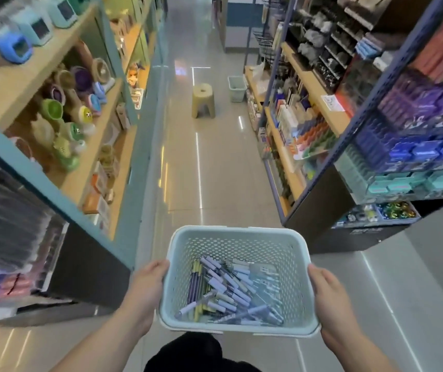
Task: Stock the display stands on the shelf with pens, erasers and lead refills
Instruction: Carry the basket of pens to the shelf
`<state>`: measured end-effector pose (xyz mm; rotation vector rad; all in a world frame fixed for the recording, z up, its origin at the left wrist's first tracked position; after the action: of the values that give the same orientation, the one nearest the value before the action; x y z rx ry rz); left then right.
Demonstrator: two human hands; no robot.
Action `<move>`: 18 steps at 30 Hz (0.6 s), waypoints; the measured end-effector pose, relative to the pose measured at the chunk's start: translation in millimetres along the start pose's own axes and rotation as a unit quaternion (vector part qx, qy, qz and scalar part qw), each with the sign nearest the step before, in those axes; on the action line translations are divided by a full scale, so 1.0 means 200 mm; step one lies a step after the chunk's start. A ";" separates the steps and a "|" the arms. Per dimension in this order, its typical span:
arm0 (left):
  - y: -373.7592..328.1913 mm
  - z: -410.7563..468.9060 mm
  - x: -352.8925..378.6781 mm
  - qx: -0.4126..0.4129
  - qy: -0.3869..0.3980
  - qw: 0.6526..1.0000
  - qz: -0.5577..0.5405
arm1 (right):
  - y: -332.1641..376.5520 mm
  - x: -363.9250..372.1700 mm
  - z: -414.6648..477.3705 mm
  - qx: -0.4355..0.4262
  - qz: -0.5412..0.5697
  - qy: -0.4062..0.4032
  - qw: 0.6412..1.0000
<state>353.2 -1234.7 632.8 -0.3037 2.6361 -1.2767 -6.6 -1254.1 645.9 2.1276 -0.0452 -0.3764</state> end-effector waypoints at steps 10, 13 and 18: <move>-0.93 1.02 0.11 0.027 0.001 0.999 0.042 | 0.83 0.42 0.95 0.000 -0.010 -0.010 1.000; -1.12 1.32 0.18 0.019 -0.012 0.999 0.034 | 1.01 0.56 1.31 0.003 0.005 0.001 1.000; -1.47 1.84 0.32 0.005 -0.059 0.998 0.015 | 1.36 0.79 1.99 0.007 0.026 0.041 0.999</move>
<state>417.0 -1706.3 634.3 -0.3259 2.5251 -1.2217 61.7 -1757.3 627.8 2.1491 -0.0556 -0.2584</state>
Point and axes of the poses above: each hand's wrist, its own z-axis towards the middle knuckle, its own x-axis out of the palm, y = z × x, the point moved 7 cm from there along z, towards the middle knuckle, and after that the axes turned 5 degrees about y, right-handed, at the moved point
